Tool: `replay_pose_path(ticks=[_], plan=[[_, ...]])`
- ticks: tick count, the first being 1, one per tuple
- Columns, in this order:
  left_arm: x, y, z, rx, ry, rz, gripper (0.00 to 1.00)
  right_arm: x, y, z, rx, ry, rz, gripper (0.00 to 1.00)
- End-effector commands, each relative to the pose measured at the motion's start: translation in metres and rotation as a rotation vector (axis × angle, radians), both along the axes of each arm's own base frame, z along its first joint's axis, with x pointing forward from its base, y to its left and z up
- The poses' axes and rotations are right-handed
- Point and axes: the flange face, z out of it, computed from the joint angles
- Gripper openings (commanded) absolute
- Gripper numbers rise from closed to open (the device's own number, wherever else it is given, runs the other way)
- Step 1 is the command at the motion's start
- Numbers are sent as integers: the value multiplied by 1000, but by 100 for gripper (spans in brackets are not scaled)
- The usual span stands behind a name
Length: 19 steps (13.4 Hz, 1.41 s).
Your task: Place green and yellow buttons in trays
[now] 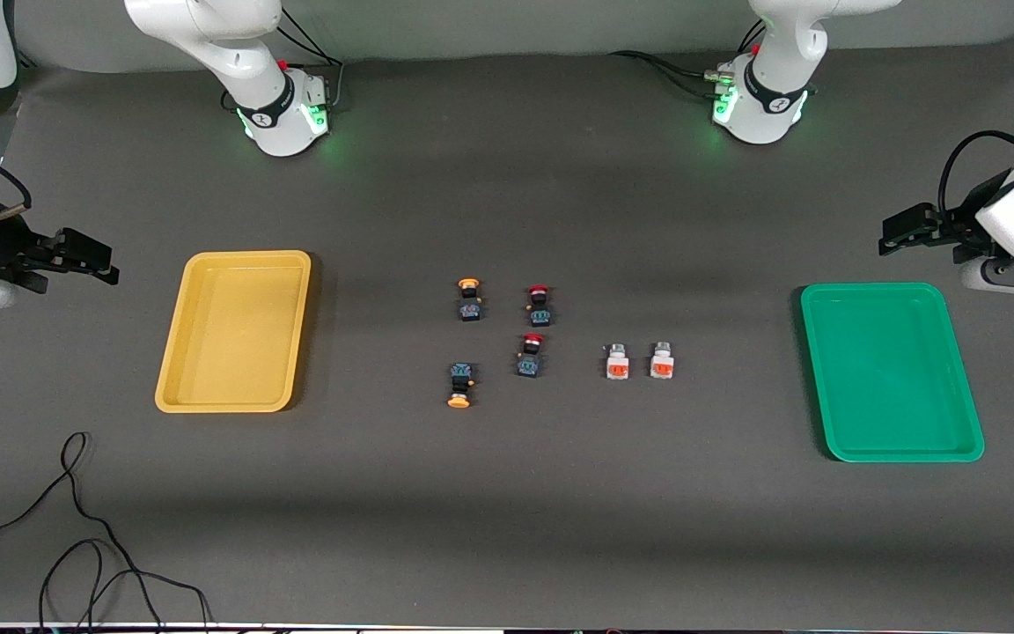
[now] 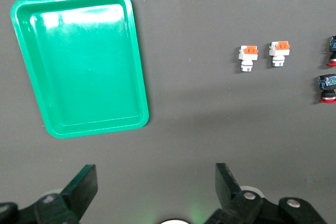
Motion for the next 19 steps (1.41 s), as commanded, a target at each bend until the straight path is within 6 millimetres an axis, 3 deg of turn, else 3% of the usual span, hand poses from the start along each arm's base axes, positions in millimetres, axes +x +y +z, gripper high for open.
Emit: replay_pose_path(ticks=[1,8,10,14,19], plan=[[1,2,6,-10,3,-5,100,-3,0,9,-15,-3,-11,100],[-5,1,3,0,50,-1,100,-1,3,10,-12,4,-10,100],[-6,3,2,2,61,1,100,-3,24,9,-11,13,5,100],[-6,6,3,23,62,2,100,-14,102,-10,-18,53,-49,100],[-7,6,4,28,62,3,100,-38,244,-42,11,48,-166,100]])
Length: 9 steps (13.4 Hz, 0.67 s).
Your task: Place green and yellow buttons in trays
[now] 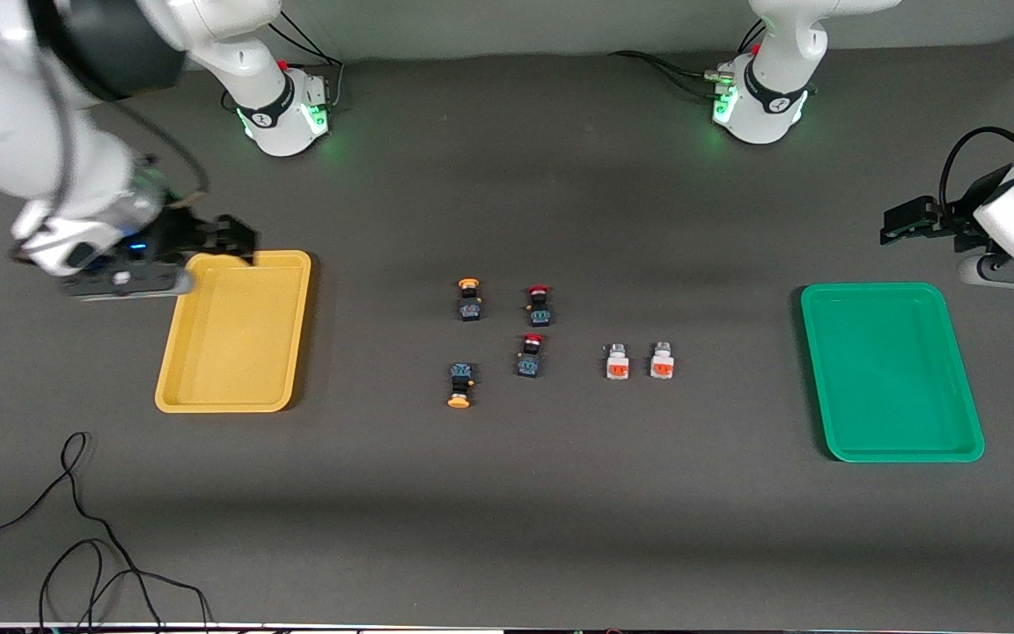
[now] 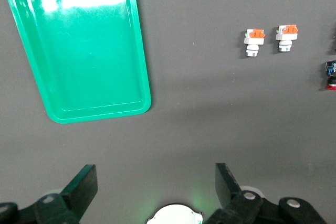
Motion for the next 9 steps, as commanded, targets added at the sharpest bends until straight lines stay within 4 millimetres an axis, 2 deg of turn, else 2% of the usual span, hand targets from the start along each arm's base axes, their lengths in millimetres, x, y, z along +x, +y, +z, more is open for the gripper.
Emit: replay_pose_path(ticks=[1,6,8,9], plan=[[1,1,7,14,7,1,100,-16,67,-16,16,-23,-73,100],[0,1,7,13,10,4,100,-69,196,-52,18,-42,-110,100],[2,-5,8,17,6,12,100,-84,232,-74,17,-45,-105,100],[2,-14,8,22,4,33,100,-83,237,-87,12,-44,-100,100]])
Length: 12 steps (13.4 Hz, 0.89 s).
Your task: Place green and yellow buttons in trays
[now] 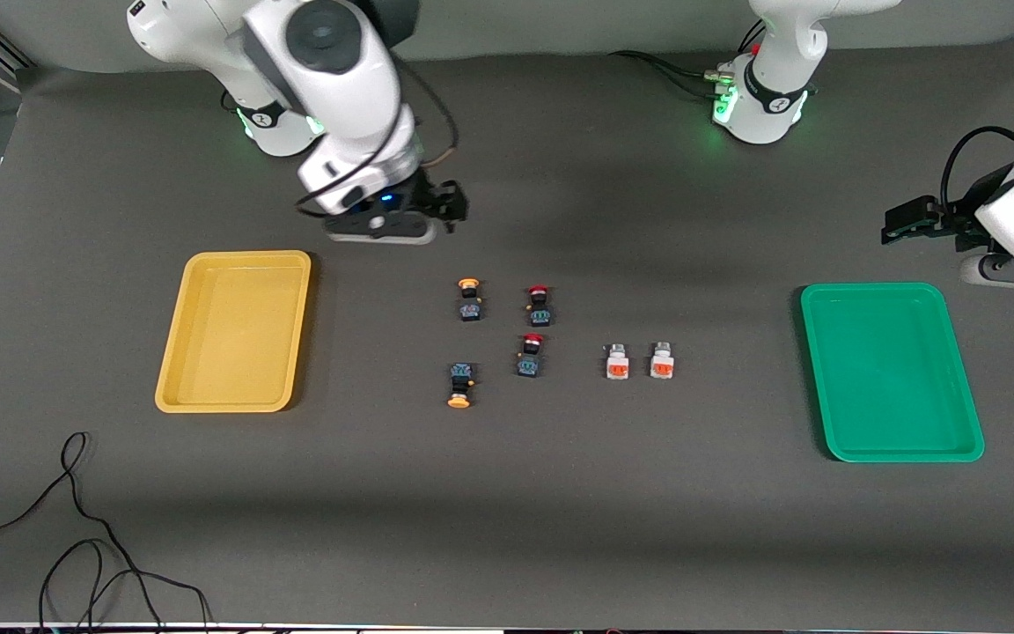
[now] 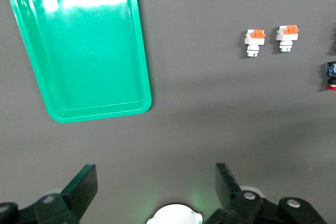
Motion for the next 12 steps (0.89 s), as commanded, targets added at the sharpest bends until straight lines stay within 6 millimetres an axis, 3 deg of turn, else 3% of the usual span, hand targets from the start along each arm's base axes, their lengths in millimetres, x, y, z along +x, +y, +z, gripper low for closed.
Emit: replay_pose_path(ticks=[1,7,10,12], plan=[[6,-24,1,23,6,40,100,9,14,-43,-5,7,-17,100],[36,-114,-30,26,-2,117,100,10,5,-195,7,-84,13,100],[48,-168,-78,38,-2,146,100,17,4,-260,-3,-117,41,100],[53,-189,-118,30,-6,128,100,16,5,-291,7,-126,43,100]])
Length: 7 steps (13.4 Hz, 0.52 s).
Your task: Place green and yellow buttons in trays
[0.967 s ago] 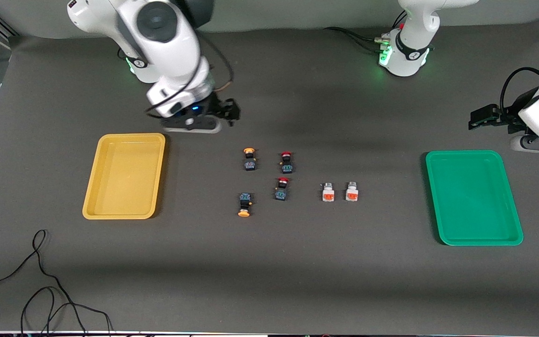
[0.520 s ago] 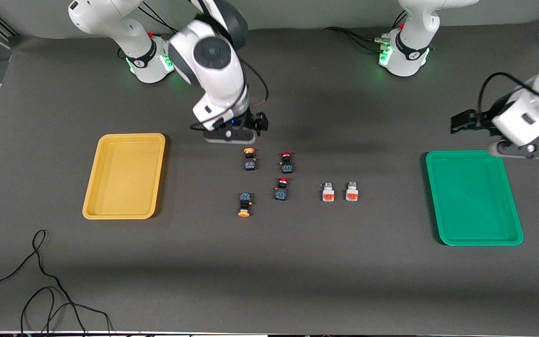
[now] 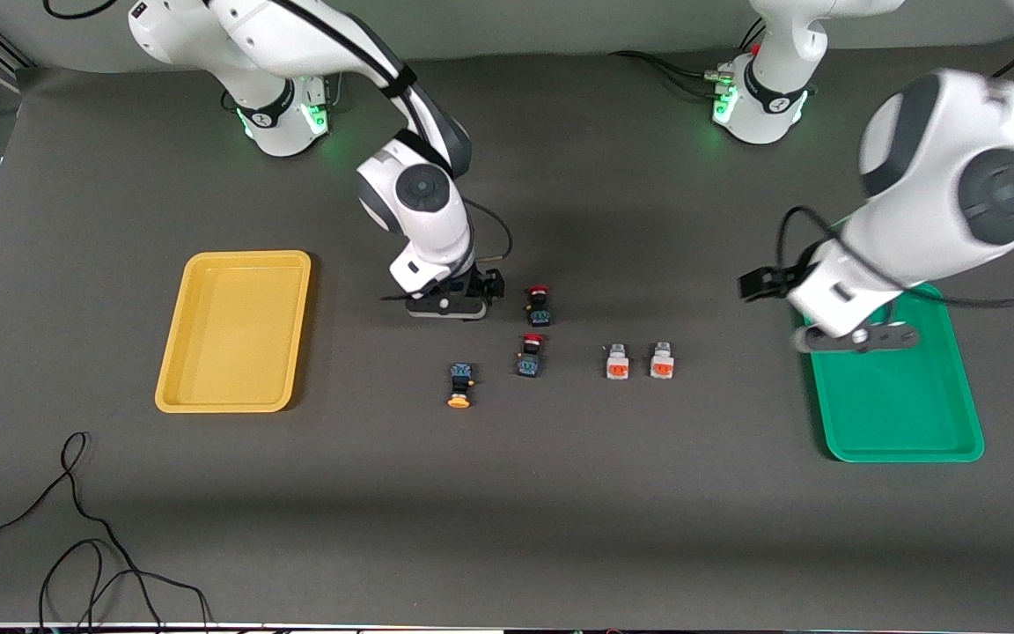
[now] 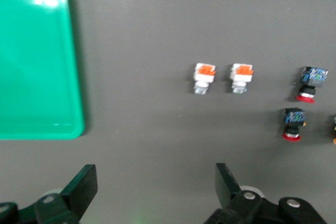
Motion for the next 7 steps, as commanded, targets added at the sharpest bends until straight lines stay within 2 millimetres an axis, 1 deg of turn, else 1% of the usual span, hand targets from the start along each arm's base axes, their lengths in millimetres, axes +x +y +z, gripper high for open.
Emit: replay_pose_path(ticks=[1,2,3,4,5,7], plan=[[7,-24,-55,6,-5,0,100,1,5,-26,1,-21,25,100],[5,-30,-77,1,-14,-6,100,-1,4,-30,-4,-16,26,100],[4,-32,-97,-2,-26,-7,100,-3,3,-40,-15,-4,27,100],[-1,-38,-122,8,-25,-26,100,-5,3,-45,-19,2,30,98],[-2,-38,-142,22,-34,-41,100,-3,4,-43,-16,-1,21,85],[-4,-51,-179,20,-18,-61,100,0,4,-36,-12,-4,15,38]])
